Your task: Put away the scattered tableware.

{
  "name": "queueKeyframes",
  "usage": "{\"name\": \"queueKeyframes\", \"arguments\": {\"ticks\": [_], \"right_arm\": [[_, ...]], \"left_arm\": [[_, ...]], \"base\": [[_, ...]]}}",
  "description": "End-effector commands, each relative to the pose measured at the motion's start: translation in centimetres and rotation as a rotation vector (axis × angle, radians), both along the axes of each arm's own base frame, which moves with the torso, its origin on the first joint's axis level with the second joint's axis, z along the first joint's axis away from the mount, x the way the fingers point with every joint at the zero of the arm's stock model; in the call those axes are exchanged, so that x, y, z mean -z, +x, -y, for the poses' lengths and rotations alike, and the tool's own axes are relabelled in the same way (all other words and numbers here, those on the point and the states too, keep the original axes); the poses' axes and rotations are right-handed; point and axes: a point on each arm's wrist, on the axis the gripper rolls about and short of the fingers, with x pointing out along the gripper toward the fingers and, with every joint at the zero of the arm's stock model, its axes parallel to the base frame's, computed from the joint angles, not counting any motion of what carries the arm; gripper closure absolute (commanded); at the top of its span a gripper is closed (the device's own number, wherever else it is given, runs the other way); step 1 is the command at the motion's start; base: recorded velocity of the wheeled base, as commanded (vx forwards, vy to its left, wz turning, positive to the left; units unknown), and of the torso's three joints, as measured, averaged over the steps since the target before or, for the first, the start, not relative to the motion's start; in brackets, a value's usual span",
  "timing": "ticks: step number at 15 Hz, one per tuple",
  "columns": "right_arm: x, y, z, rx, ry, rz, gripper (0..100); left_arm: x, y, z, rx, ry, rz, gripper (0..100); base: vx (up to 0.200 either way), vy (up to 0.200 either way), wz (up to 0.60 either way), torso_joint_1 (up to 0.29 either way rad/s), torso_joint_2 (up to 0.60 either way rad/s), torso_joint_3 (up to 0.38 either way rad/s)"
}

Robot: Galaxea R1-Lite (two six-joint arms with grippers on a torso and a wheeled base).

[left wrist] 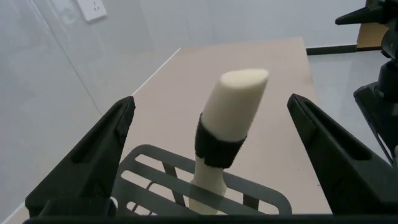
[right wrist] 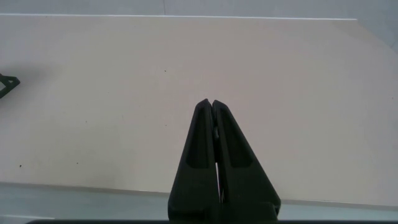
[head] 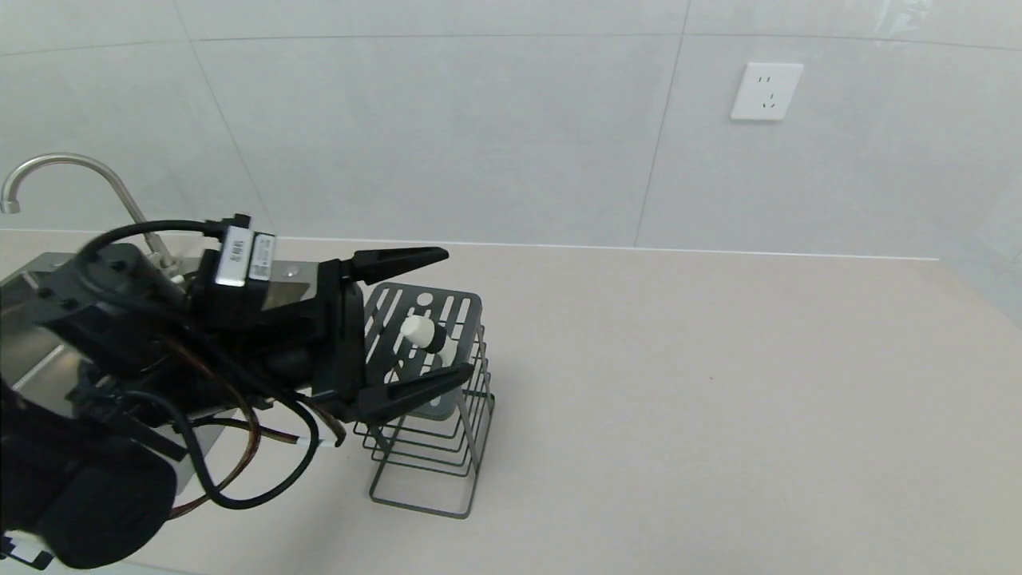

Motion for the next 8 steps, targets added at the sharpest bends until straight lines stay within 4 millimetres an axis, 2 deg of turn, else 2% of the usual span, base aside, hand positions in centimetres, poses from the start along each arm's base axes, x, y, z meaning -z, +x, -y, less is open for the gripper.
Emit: {"name": "queueKeyframes", "arguments": {"ticks": [1, 4, 5, 6, 8], "right_arm": [[0.0, 0.0, 0.0, -0.001, -0.002, 0.0, 100], [0.0, 0.0, 0.0, -0.002, -0.002, 0.002, 100], [0.0, 0.0, 0.0, -0.002, -0.002, 0.002, 100], [0.0, 0.0, 0.0, -0.002, -0.002, 0.0, 100], [0.0, 0.0, 0.0, -0.002, 0.0, 0.0, 100]], "left_arm": [[-3.7, -5.9, -2.5, -0.001, -0.062, 0.137, 0], [-4.1, -12.4, -6.3, -0.086, -0.106, 0.177, 0], [-3.2, -15.5, -7.8, -0.118, -0.132, 0.118, 0], [-2.5, -17.0, -8.4, -0.128, -0.145, 0.071, 0], [-0.1, -22.6, -9.8, -0.206, -0.225, -0.064, 0]], "base": [[0.0, 0.0, 0.0, 0.0, 0.0, 0.0], [0.0, 0.0, 0.0, 0.0, 0.0, 0.0], [0.0, 0.0, 0.0, 0.0, 0.0, 0.0], [0.0, 0.0, 0.0, 0.0, 0.0, 0.0], [0.0, 0.0, 0.0, 0.0, 0.0, 0.0]]}}
